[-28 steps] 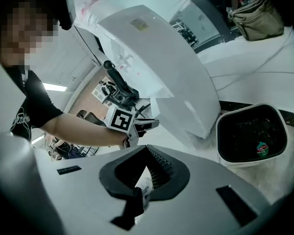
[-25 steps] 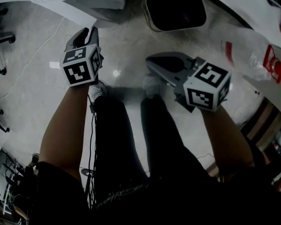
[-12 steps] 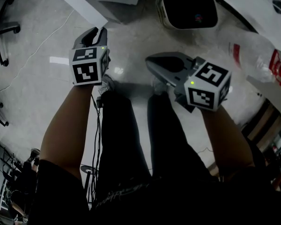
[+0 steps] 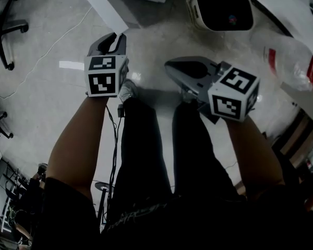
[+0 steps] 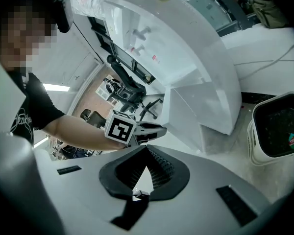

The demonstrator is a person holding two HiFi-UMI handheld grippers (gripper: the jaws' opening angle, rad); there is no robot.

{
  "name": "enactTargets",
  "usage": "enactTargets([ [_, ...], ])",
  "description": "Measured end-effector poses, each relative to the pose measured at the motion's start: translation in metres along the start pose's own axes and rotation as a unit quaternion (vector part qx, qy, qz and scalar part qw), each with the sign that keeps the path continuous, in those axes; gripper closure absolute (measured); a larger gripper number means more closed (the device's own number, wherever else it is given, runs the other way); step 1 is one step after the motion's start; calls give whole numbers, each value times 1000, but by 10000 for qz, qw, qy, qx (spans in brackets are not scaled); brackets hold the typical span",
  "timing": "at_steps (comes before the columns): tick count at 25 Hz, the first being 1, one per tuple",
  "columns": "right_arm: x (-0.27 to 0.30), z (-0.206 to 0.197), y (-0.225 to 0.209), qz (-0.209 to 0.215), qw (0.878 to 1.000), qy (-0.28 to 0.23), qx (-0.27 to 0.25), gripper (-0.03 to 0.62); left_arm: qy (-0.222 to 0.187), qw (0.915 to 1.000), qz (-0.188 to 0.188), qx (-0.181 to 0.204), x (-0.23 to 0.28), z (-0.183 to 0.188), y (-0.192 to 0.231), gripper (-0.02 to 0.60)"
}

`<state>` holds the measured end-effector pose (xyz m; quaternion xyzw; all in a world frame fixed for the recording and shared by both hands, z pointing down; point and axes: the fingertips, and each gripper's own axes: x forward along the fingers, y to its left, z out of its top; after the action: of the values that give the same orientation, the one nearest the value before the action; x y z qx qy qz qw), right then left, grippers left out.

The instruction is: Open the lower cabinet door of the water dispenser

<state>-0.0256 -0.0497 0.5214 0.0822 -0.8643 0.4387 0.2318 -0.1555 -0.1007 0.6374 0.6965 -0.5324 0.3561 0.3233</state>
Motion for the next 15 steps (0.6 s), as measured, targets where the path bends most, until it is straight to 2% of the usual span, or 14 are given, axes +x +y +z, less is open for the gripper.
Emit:
enactTargets([
  [3, 14, -2, 10, 27, 10000, -13, 40, 582, 16, 10000, -63, -45, -4, -6, 7, 511],
  [15, 52, 2, 30, -20, 10000, -2, 82, 582, 41, 9991, -329, 276, -16, -22, 31, 511],
])
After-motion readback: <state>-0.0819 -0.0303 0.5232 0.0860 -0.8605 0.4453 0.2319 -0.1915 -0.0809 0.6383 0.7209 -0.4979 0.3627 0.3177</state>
